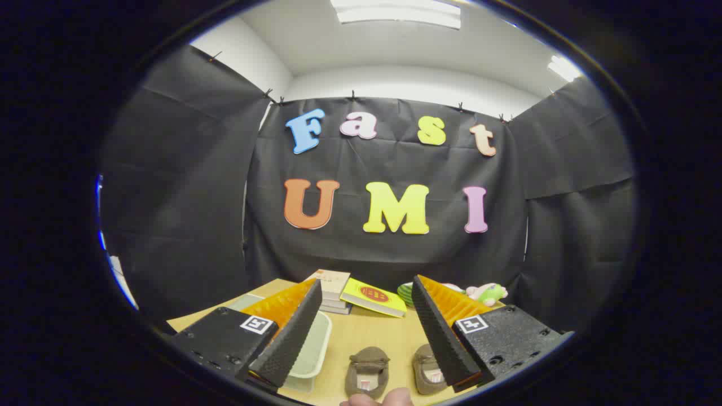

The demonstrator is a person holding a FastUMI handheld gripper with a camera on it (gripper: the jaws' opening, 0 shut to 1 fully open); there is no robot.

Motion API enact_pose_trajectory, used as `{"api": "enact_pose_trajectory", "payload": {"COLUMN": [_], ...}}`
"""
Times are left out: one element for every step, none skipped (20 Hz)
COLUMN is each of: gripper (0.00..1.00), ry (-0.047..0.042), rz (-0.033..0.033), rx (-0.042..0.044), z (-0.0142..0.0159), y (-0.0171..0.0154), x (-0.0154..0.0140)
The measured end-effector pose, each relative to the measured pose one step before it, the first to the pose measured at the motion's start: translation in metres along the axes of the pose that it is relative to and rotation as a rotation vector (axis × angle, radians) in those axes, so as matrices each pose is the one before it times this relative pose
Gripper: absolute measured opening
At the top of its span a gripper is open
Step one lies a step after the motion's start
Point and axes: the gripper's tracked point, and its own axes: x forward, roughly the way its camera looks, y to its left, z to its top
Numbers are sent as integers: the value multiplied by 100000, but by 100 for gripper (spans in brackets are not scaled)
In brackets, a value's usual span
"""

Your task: Open the storage box then place both shoes into the box .Put the left shoe in first, then the right shoe, with the right side of both shoes facing outward in a uniform manner.

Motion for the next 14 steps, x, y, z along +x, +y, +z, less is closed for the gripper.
{"api": "enact_pose_trajectory", "payload": {"gripper": [100, 100, 100, 100, 100, 100, 100, 100, 100, 100, 100, 100, 100, 100], "ry": [-323, -298, -349, -2, 328, 141, 425, 637, 820, 1012, 666, 661, 131, 715], "rz": [-199, -415, -489, -294, 17, 294, -35, 199, 188, 471, 361, 365, 154, 22], "rx": [451, 301, 87, 149, 344, 240, 77, 8, 167, 359, 514, 273, 277, 102], "z": [52, 173, 46, 120, -145, -90, -204, -279, -376, -319, -200, -146, -122, -66], "y": [-120, -184, -220, -201, -27, 33, 11, 68, 121, 113, 184, 96, -23, -62], "x": [-80, -69, -48, -2, 6, 45, 104, 46, 180, 80, 249, 159, 144, 202]}}
